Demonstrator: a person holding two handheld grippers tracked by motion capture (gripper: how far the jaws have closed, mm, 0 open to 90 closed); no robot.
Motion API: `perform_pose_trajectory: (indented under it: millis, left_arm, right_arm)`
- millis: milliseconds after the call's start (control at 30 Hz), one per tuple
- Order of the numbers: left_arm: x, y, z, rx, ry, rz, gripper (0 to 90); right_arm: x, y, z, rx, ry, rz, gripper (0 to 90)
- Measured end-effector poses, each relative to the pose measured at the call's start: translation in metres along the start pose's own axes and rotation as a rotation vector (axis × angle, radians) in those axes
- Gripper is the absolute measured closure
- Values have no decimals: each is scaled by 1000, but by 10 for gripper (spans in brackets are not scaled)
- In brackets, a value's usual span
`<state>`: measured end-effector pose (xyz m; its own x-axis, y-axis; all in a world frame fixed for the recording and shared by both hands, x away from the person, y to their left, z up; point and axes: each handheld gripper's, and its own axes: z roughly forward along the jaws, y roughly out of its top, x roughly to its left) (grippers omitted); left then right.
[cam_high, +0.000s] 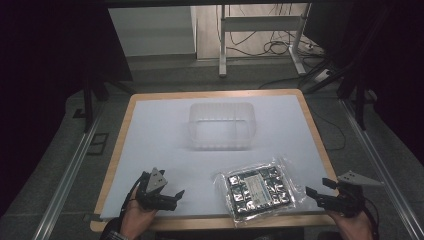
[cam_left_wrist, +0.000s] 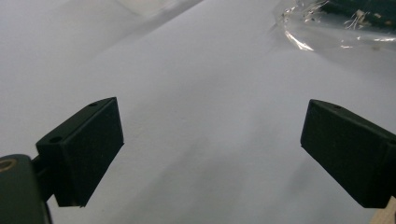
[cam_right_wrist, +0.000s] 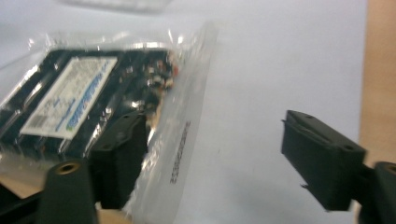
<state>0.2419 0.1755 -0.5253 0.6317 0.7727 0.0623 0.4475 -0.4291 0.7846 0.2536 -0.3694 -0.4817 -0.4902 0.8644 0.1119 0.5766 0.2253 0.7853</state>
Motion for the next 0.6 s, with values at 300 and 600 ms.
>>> perform_pose_trajectory:
  millis: [300,600]
  left_arm:
    - [9,-4,-3,-9,-1,-80,36]
    - [8,-4,-2,5,7,-58,36]
  right_arm:
    - [3,1,2,-27,17,-63,117]
    - [4,0,5,-19,11,-71,116]
